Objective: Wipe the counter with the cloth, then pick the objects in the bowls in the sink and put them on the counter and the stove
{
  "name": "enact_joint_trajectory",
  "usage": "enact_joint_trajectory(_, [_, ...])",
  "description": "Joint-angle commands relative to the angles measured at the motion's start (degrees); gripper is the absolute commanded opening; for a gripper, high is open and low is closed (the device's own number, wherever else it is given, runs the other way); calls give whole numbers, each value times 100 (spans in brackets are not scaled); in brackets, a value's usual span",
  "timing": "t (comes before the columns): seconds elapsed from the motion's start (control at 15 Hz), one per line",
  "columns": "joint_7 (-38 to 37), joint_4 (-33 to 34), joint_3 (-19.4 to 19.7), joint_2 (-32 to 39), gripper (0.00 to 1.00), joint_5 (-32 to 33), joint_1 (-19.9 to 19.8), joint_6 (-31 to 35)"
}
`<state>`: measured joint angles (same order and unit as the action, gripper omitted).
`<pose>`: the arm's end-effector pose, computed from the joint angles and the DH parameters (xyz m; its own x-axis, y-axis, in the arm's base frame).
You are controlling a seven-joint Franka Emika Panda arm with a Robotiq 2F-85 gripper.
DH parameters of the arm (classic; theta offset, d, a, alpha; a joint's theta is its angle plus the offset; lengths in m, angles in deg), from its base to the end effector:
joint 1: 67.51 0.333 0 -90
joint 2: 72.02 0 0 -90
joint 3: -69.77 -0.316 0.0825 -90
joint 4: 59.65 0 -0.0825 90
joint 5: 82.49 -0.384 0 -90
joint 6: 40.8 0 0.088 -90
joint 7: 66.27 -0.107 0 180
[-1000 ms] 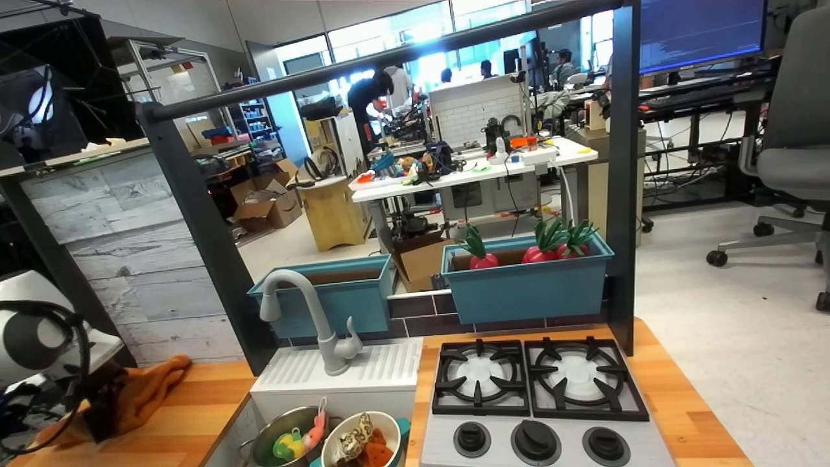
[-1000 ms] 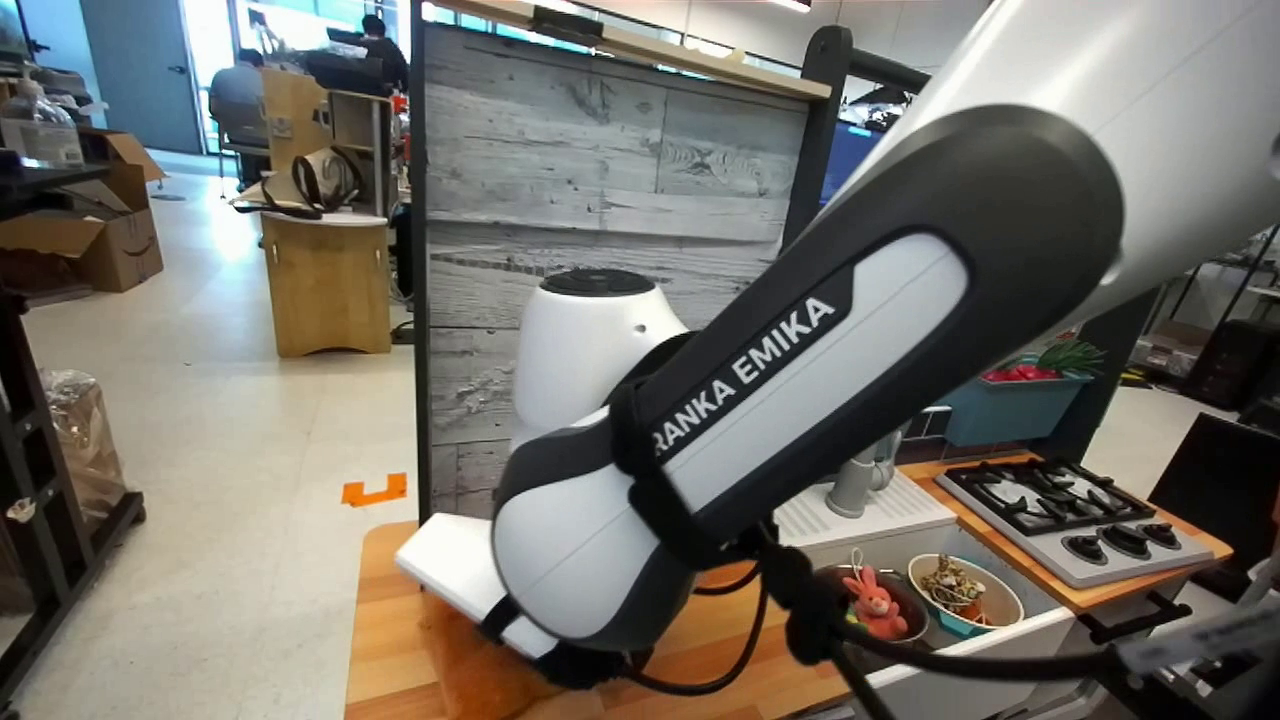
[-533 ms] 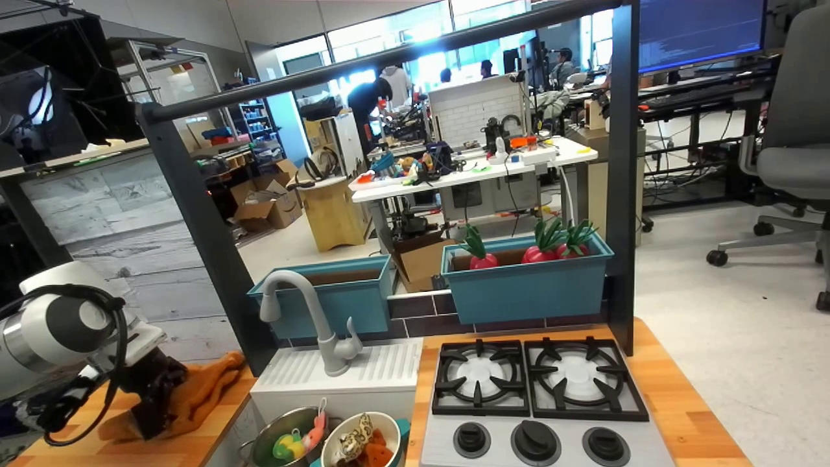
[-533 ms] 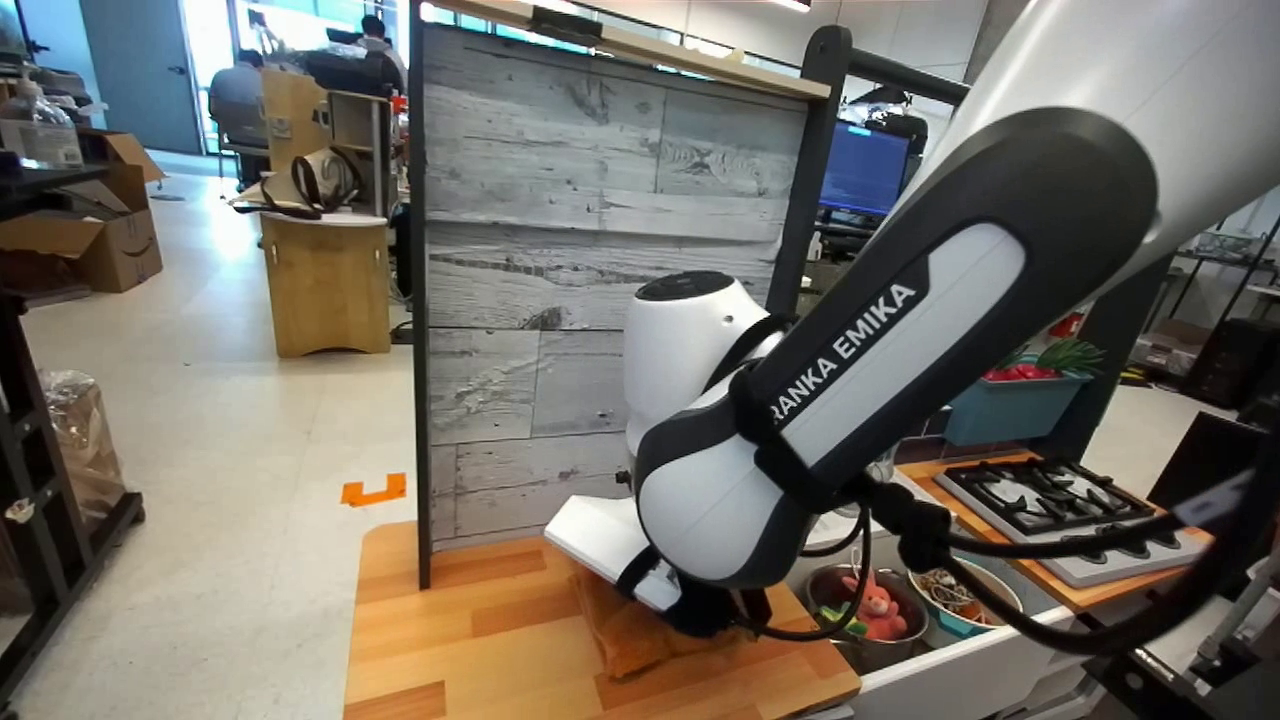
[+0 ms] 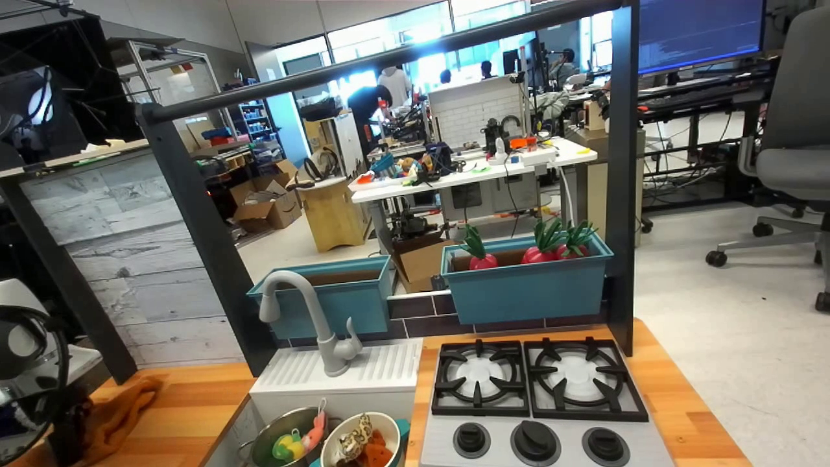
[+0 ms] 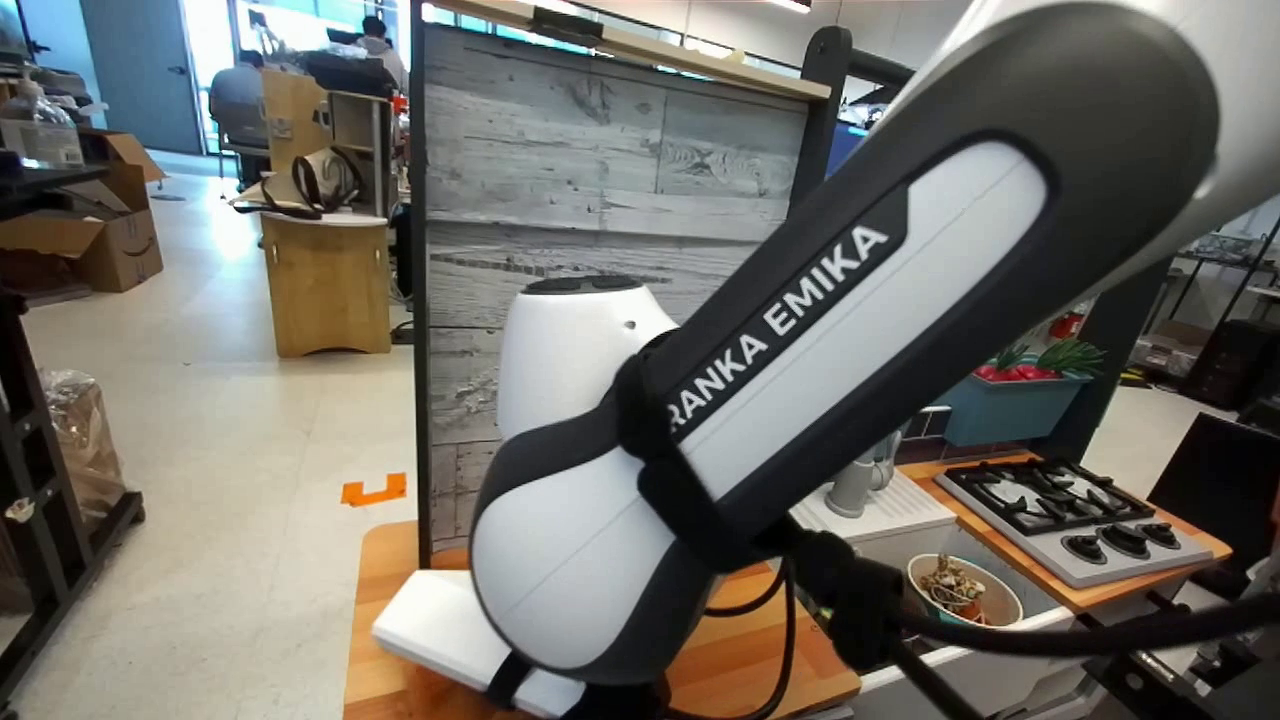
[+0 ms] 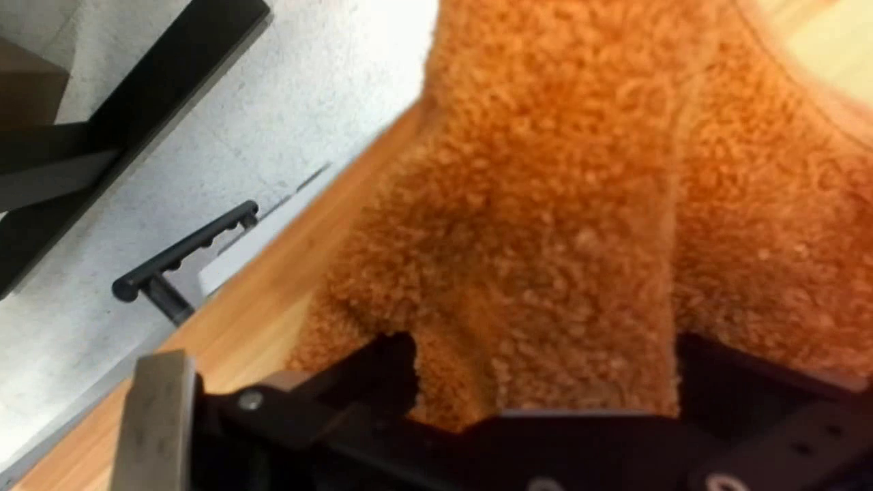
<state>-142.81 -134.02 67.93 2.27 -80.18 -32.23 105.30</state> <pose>0.5442 0.4077 -0.0565 0.7792 -0.6265 -0.0199 -0.6255 -0.7792 0.0403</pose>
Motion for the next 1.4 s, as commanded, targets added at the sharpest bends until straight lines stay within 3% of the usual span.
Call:
enact_joint_trajectory(0.0, [417, 463, -297, 490, 100, -227, -92, -372])
enact_joint_trajectory(0.13, [46, 157, 9, 386, 100, -230, -26, -294])
enact_joint_trajectory(0.47, [-970, -1196, 291, -234, 100, -448, -205, 458])
enact_joint_trajectory(0.8, [-1994, -2351, 831, -667, 100, -580, -119, 1272])
enact_joint_trajectory(0.93, [-2076, -2586, 914, -616, 100, -505, -158, 1499])
enact_joint_trajectory(1.33, [-1498, -1442, 581, -107, 100, -151, 149, 1432])
